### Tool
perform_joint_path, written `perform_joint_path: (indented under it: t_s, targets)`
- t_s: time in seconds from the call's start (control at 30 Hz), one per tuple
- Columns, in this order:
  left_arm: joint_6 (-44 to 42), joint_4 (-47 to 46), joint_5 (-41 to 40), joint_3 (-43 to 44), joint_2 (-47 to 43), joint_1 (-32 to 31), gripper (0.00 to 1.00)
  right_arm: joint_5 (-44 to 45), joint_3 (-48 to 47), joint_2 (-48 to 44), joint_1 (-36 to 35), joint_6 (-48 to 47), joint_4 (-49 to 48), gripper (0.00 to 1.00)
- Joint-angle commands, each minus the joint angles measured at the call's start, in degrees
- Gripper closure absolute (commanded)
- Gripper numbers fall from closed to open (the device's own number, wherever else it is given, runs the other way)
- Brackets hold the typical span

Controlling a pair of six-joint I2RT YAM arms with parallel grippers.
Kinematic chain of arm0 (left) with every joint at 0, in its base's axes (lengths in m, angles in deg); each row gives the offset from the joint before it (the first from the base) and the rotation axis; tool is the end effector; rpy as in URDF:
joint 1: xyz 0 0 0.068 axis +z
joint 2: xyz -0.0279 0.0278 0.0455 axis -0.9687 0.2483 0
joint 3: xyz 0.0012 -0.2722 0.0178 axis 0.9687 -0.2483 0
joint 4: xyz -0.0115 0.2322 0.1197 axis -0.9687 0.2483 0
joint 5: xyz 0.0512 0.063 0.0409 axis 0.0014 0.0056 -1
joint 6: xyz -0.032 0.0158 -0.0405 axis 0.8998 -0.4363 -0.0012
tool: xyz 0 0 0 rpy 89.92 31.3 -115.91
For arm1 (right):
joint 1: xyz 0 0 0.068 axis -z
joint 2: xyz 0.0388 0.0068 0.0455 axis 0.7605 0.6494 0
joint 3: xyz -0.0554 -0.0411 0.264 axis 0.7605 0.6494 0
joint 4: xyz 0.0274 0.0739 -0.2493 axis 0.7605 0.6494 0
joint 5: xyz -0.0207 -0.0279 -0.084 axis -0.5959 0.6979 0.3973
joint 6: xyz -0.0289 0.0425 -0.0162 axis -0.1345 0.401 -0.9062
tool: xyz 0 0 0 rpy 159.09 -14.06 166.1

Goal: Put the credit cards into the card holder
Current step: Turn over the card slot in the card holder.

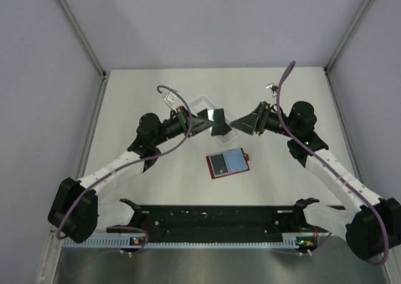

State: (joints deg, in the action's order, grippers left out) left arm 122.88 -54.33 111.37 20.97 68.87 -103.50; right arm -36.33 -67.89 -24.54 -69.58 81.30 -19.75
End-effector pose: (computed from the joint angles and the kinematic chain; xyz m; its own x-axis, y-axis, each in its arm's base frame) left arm 0.2407 -0.1492 0.2932 -0.7343 -0.4646 -0.4949 0.4764 0.1667 -0.8633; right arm 0.2315 0.1117 0.3218 -0.6729 0.2953 -0.6782 -0.6127 0.2913 0.7347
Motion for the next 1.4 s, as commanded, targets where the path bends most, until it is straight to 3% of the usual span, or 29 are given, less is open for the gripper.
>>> perform_joint_path:
  t_s: [0.0,0.2,0.37,0.63,1.37]
  targets:
    - [-10.41,12.23,-3.76,-3.88,-10.13,-6.82,1.0,5.25,2.34,-9.67,-3.99,-6.16,14.17,0.43]
    - [-9.63,13.02,-6.75,-10.04,-18.75,-11.49,1.0,8.51,7.44,-19.34,-6.55,-1.85,15.24,0.43]
    - [-8.31,13.64,-8.95,-11.71,-22.8,-12.81,1.0,8.25,8.67,-22.25,-7.87,-0.89,17.27,0.43]
    - [-6.2,9.6,-7.81,-11.98,-21.05,-13.87,1.0,12.82,10.25,-22.43,-14.02,-0.19,17.01,0.44]
    - [-5.06,8.11,-9.31,-11.53,-19.47,-18.09,1.0,11.77,13.33,-18.74,-15.78,4.21,7.17,0.61]
